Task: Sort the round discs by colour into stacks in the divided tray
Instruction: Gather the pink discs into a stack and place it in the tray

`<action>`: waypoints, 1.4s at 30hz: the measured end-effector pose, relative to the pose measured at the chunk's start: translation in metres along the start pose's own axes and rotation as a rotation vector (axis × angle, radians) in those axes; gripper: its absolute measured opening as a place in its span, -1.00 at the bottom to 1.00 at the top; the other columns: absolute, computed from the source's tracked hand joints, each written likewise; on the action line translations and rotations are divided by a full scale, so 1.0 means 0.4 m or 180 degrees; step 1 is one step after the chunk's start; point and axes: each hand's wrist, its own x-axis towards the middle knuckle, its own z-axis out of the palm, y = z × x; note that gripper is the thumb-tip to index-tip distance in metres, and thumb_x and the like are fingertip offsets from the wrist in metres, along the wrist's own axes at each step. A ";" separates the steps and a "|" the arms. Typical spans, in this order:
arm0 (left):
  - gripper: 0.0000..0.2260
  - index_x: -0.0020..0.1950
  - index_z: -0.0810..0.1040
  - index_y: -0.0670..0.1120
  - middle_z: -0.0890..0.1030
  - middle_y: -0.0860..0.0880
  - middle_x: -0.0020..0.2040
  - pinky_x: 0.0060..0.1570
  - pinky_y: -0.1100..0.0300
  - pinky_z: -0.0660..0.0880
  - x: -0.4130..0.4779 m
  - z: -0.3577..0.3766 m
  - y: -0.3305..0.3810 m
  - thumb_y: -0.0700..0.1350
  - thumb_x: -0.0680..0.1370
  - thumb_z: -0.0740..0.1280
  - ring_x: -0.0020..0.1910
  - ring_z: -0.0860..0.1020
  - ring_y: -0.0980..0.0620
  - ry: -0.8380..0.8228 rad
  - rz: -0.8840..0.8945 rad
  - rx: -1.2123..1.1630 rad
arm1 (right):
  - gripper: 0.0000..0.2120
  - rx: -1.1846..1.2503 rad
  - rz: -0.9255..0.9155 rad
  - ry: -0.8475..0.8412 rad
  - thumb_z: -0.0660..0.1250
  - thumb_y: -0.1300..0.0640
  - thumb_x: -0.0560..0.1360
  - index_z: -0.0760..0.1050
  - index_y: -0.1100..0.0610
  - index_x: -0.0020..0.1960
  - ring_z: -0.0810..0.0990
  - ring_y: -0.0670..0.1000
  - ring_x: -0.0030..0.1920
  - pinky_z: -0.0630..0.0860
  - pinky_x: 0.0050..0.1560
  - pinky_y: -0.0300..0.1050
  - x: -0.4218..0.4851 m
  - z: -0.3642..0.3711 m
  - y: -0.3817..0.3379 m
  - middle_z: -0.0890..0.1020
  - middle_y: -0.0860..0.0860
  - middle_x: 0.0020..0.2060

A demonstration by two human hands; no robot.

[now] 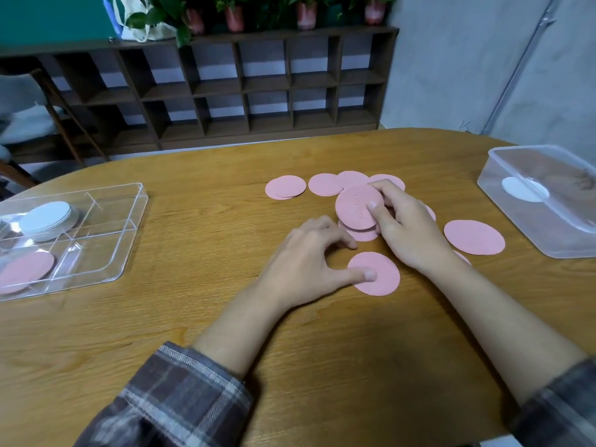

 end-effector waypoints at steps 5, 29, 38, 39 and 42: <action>-0.59 0.13 0.70 0.13 0.54 0.21 0.05 0.17 0.15 0.43 0.001 -0.007 -0.004 0.28 0.37 0.58 0.08 0.48 0.21 -0.0172 -0.0009 0.0011 | -0.82 -0.0004 0.0020 0.0011 0.19 0.12 0.69 0.49 -0.02 0.25 0.57 -0.13 -0.09 0.44 -0.06 -0.19 -0.001 0.001 -0.003 0.65 -0.13 -0.02; -0.84 -0.12 0.59 -0.09 0.64 0.04 -0.26 -0.24 0.36 0.51 0.022 -0.011 -0.017 -0.16 0.50 0.57 -0.30 0.56 0.16 0.1253 -0.0778 -0.1358 | -0.77 0.0432 -0.0146 -0.0445 0.19 0.06 0.70 0.60 -0.10 0.22 0.57 -0.07 -0.20 0.51 -0.08 -0.06 -0.021 -0.001 -0.044 0.63 -0.14 -0.22; -0.74 0.02 0.55 -0.04 0.65 0.06 -0.15 -0.15 0.38 0.47 0.025 0.008 -0.002 -0.05 0.48 0.59 -0.18 0.60 0.10 0.1259 -0.0399 -0.0695 | -0.79 0.0092 -0.0208 -0.0347 0.26 0.08 0.67 0.54 -0.12 0.26 0.60 0.05 -0.03 0.53 0.11 0.12 -0.036 -0.027 -0.015 0.68 -0.04 -0.06; -0.73 0.03 0.55 -0.02 0.64 0.09 -0.12 -0.10 0.31 0.51 0.028 0.012 -0.003 -0.02 0.48 0.59 -0.14 0.59 0.11 0.1169 -0.0319 -0.0550 | -0.78 0.0129 -0.0143 -0.0267 0.26 0.09 0.67 0.54 -0.13 0.26 0.60 0.04 -0.01 0.53 0.14 0.11 -0.035 -0.037 -0.010 0.68 -0.06 -0.04; -0.71 0.09 0.56 0.01 0.64 0.13 0.01 0.06 0.06 0.54 0.039 0.025 0.002 0.07 0.49 0.54 0.02 0.58 0.09 0.0825 -0.0150 -0.0086 | -0.79 -0.0010 -0.0081 -0.0129 0.26 0.10 0.66 0.55 -0.15 0.22 0.59 -0.03 -0.10 0.53 0.10 0.09 -0.032 -0.076 0.019 0.69 -0.10 -0.04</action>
